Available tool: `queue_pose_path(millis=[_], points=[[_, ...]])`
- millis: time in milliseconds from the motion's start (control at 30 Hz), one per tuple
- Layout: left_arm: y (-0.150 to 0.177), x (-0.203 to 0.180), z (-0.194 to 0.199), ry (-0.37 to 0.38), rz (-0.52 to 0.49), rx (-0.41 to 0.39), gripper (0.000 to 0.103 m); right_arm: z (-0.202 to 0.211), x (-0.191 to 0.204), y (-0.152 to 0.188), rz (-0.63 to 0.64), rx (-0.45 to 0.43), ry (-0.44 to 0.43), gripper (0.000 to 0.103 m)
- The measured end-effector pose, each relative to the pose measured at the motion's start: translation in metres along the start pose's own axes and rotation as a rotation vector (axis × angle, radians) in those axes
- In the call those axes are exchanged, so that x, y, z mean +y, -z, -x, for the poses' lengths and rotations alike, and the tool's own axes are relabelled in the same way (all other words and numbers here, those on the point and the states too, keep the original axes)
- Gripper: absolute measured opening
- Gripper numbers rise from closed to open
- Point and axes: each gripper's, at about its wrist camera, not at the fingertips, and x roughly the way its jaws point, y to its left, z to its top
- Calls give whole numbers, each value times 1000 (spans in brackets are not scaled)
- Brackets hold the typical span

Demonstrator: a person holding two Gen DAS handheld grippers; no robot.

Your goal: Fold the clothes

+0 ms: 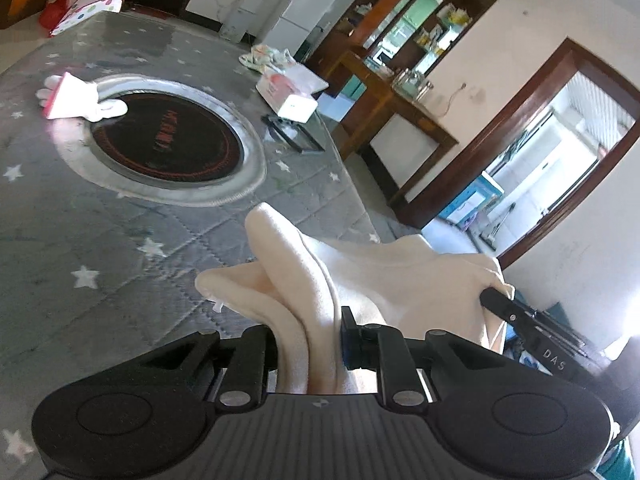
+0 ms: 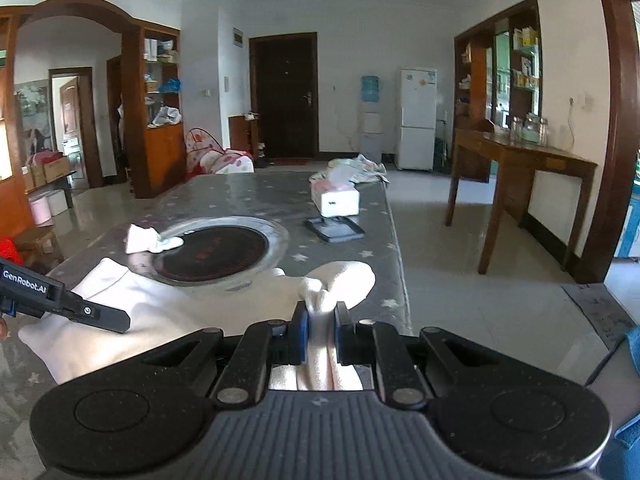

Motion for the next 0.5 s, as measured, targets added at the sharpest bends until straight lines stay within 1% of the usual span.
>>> queue_pose_path(millis=[133, 300, 433, 500], points=[[1, -1, -25, -19, -13, 31, 18, -18, -9, 13, -18, 37, 12, 11], [6, 8, -52, -48, -12, 82, 18, -40, -21, 30, -41, 82, 27, 11], [12, 16, -60, -75, -28, 99, 23, -58, -30, 43, -59, 119, 38, 11], [14, 19, -60, -92, -45, 95, 32, -67, -35, 50, -68, 137, 44, 12]])
